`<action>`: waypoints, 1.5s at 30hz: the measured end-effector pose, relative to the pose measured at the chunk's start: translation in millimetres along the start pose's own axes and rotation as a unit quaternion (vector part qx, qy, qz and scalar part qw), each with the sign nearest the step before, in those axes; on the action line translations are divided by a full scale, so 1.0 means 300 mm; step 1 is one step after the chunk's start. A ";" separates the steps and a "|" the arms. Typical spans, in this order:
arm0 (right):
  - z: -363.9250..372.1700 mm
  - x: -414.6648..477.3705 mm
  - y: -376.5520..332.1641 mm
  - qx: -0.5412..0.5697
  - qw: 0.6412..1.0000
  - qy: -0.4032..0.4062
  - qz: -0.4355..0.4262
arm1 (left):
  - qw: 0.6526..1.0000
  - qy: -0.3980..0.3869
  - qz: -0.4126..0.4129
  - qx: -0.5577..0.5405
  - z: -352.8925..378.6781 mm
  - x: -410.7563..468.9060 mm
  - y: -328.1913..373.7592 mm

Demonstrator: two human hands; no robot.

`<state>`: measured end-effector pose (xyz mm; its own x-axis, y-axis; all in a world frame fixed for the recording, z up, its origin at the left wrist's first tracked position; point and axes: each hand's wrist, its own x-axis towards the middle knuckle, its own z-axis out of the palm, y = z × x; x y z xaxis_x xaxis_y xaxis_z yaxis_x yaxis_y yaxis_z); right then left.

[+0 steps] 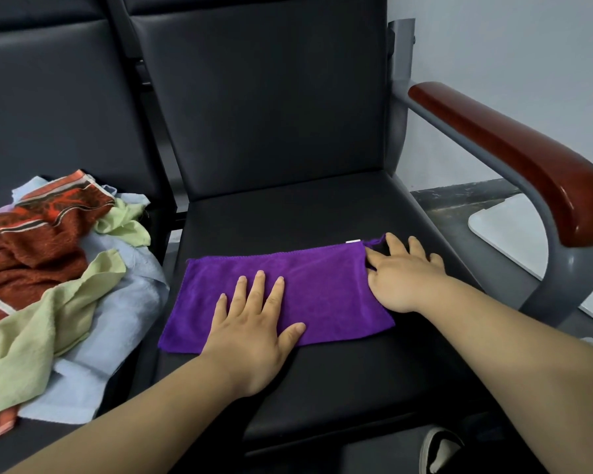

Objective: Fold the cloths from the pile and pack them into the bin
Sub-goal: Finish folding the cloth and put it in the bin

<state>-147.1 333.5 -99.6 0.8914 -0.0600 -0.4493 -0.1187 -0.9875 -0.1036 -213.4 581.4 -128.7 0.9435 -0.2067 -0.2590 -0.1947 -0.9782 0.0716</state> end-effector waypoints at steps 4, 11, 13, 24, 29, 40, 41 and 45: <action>-0.015 -0.008 0.016 0.020 0.999 -0.007 0.033 | 1.000 -0.020 -0.018 0.004 -0.004 0.000 0.002; -0.026 -0.020 0.042 0.134 0.967 0.217 -0.012 | 0.999 -0.028 -0.027 0.017 -0.012 0.010 0.002; -0.018 -0.031 0.010 0.123 0.959 0.240 -0.092 | 0.999 -0.021 -0.026 0.008 -0.017 0.009 0.002; 0.012 -0.062 -0.074 -0.052 0.980 0.142 -0.128 | 0.995 0.099 0.019 -0.010 -0.056 0.021 0.002; -0.006 -0.138 -0.124 -0.083 0.981 0.118 -0.129 | 0.997 0.057 -0.043 -0.010 -0.072 0.080 -0.080; 0.013 -0.194 -0.148 0.062 0.971 0.041 -0.229 | 0.884 -0.034 0.005 -0.466 -0.105 -0.060 -0.059; 0.012 -0.193 -0.147 0.076 0.971 0.031 -0.227 | 0.852 -0.073 0.012 -0.518 -0.109 -0.085 -0.057; 0.002 -0.204 -0.147 0.106 0.968 -0.046 -0.223 | 0.784 -0.135 0.048 -0.604 -0.126 -0.143 -0.092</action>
<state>-196.5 380.9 -68.1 0.8332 0.3882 -0.3937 0.1728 -0.8592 -0.4815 -238.3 617.9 -83.1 0.8168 -0.4337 -0.3804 0.2894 -0.2623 0.9206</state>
